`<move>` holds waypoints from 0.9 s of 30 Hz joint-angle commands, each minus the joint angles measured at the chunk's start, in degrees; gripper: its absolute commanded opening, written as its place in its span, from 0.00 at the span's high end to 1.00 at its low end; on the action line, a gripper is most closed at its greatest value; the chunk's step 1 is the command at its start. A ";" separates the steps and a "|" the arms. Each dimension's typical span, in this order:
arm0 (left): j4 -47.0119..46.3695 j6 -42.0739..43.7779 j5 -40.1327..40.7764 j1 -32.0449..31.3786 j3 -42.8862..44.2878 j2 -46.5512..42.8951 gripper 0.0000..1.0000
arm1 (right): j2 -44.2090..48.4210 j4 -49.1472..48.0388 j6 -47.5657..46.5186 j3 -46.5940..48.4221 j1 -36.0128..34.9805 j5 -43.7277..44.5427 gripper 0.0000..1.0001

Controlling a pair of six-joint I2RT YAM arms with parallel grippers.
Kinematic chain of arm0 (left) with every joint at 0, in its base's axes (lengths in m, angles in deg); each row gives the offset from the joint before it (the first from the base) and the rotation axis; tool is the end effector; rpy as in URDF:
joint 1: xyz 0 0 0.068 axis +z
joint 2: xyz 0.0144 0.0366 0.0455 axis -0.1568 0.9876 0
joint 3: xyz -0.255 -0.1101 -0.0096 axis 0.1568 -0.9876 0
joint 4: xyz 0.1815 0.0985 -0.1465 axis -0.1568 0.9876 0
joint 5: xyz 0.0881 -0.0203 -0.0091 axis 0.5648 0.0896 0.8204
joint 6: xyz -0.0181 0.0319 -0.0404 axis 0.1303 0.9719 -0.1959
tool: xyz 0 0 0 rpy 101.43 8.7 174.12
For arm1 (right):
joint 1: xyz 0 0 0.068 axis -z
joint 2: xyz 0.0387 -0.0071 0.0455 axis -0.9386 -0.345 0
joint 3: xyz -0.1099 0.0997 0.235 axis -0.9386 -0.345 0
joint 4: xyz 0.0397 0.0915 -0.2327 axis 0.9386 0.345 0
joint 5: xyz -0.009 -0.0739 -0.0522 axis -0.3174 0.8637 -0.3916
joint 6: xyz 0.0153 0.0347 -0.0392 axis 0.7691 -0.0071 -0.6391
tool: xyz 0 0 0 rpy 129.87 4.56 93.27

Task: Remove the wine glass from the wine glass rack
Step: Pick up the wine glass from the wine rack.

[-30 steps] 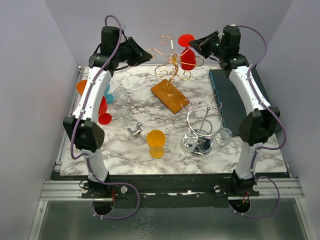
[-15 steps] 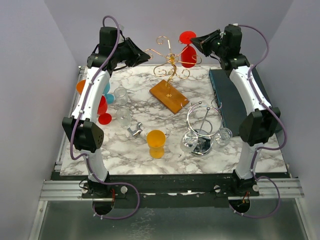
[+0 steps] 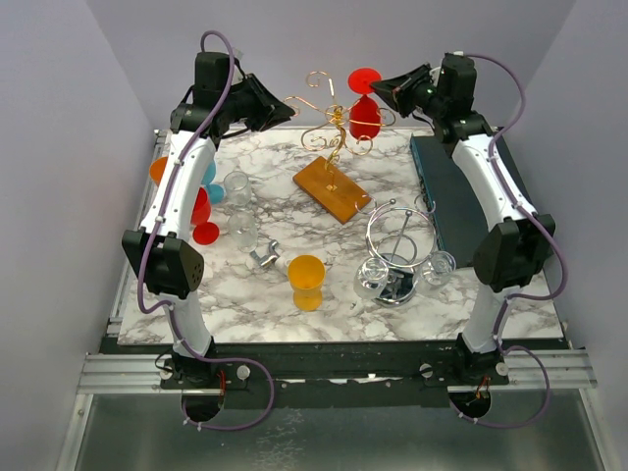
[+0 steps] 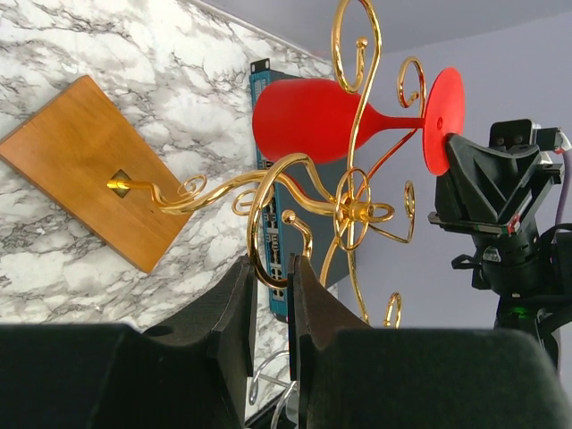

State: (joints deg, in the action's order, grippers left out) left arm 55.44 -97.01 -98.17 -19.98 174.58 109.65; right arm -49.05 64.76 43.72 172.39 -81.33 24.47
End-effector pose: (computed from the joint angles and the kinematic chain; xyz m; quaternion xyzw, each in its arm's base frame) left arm 0.4017 -0.0953 0.4389 -0.1447 0.8173 -0.4377 0.3456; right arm 0.4405 0.1034 0.4188 0.2467 0.7119 0.5208 0.4014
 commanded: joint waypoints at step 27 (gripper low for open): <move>3.11 5.40 -1.92 -0.38 0.35 0.05 1.00 | -10.69 -3.92 1.99 14.52 -1.66 -9.51 0.99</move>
State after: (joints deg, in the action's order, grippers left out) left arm 55.44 -96.47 -98.24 -19.96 174.73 109.84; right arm -58.79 64.36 45.38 184.30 -82.60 14.20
